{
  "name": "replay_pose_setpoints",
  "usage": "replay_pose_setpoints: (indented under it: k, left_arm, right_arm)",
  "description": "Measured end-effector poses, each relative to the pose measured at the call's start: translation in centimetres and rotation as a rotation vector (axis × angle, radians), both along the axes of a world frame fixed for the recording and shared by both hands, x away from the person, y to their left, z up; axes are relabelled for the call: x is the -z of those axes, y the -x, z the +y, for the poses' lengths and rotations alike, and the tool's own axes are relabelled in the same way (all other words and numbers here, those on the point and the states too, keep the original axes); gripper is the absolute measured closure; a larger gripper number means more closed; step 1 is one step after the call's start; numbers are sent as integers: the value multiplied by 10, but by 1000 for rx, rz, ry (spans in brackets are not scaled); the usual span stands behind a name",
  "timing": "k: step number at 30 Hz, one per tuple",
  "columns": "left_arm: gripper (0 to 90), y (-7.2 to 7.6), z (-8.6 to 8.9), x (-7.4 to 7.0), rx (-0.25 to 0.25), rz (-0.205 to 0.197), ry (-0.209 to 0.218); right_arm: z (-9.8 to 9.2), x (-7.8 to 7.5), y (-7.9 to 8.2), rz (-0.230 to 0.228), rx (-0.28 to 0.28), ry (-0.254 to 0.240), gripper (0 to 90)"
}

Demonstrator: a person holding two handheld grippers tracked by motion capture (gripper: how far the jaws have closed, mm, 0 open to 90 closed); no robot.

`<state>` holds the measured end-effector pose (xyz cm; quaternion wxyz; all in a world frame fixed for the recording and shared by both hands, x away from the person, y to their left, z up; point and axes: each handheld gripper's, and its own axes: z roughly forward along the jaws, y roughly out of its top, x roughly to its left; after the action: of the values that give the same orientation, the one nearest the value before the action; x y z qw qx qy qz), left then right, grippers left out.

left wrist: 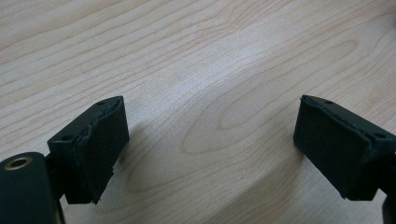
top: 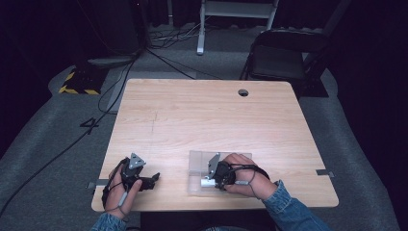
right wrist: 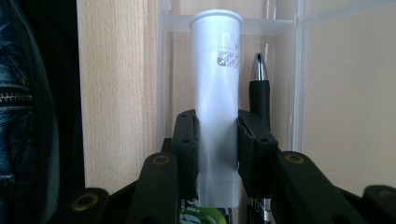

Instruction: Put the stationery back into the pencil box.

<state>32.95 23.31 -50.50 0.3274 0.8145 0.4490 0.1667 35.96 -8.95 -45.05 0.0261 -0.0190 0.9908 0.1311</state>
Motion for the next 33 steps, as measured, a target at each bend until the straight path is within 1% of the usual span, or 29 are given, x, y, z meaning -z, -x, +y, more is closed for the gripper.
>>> replay_pose_setpoints:
  k: [5,13,16,21,30,33]
  left_arm:
    - [106,0,0,0,0,0,0]
    - [107,0,0,0,1,-1,0]
    - [107,0,0,0,0,0,0]
    - [107,0,0,0,0,-1,0]
    - [107,0,0,0,0,0,0]
    - [107,0,0,0,0,0,0]
  right_arm:
    - [0,3,-2,-1,7,-7,711]
    - [-2,4,-6,-2,48,-37,711]
    - [-2,5,-7,-7,51,-43,711]
    - [-3,6,-7,-4,80,-50,709]
    - [-4,6,-7,4,87,-61,683]
    - [-5,4,-7,3,94,-69,667]
